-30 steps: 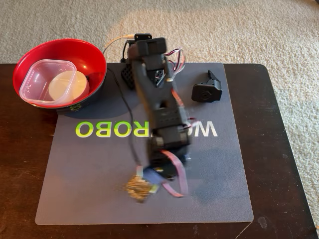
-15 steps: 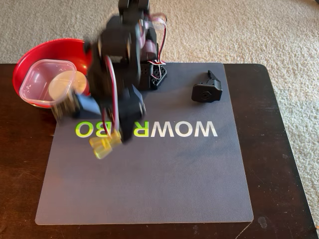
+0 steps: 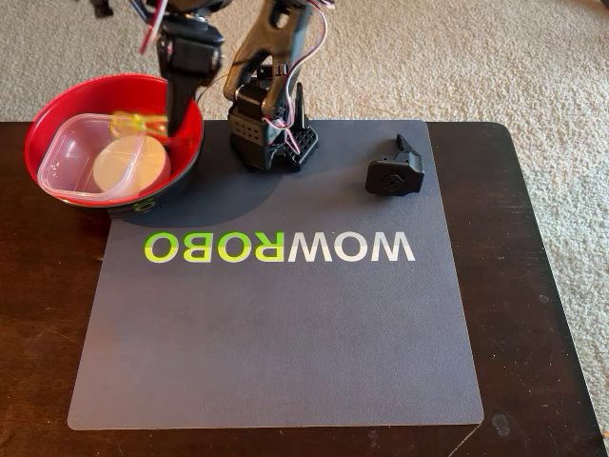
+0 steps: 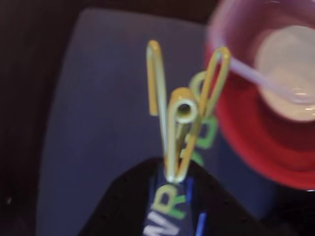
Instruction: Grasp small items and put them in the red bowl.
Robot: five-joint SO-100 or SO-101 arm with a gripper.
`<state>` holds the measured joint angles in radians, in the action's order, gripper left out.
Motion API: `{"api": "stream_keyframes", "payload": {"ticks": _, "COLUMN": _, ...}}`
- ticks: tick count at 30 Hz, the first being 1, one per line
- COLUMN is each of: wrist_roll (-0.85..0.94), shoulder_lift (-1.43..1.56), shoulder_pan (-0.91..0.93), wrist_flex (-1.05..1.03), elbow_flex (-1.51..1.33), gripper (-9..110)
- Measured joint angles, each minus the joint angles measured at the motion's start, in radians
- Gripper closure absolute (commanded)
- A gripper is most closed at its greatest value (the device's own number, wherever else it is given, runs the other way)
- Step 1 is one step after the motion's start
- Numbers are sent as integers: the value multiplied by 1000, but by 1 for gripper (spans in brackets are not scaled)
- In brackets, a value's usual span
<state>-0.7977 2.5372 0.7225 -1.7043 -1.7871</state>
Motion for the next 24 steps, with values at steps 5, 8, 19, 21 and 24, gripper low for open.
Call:
{"api": "stream_keyframes", "payload": {"ticks": 5, "wrist_roll": -186, "shoulder_lift": 118, "shoulder_pan": 262, "wrist_flex": 0, "elbow_flex": -189, "gripper": 101}}
{"api": "stream_keyframes", "payload": {"ticks": 8, "wrist_roll": -290, "shoulder_lift": 127, "shoulder_pan": 419, "wrist_flex": 9, "elbow_flex": -270, "gripper": 101}}
{"api": "stream_keyframes", "payload": {"ticks": 19, "wrist_roll": -462, "shoulder_lift": 143, "shoulder_pan": 776, "wrist_flex": 250, "elbow_flex": -466, "gripper": 87}}
{"api": "stream_keyframes", "payload": {"ticks": 21, "wrist_roll": -477, "shoulder_lift": 124, "shoulder_pan": 818, "wrist_flex": 284, "elbow_flex": -472, "gripper": 80}}
{"api": "stream_keyframes", "payload": {"ticks": 24, "wrist_roll": -479, "shoulder_lift": 66, "shoulder_pan": 821, "wrist_flex": 298, "elbow_flex": -472, "gripper": 76}}
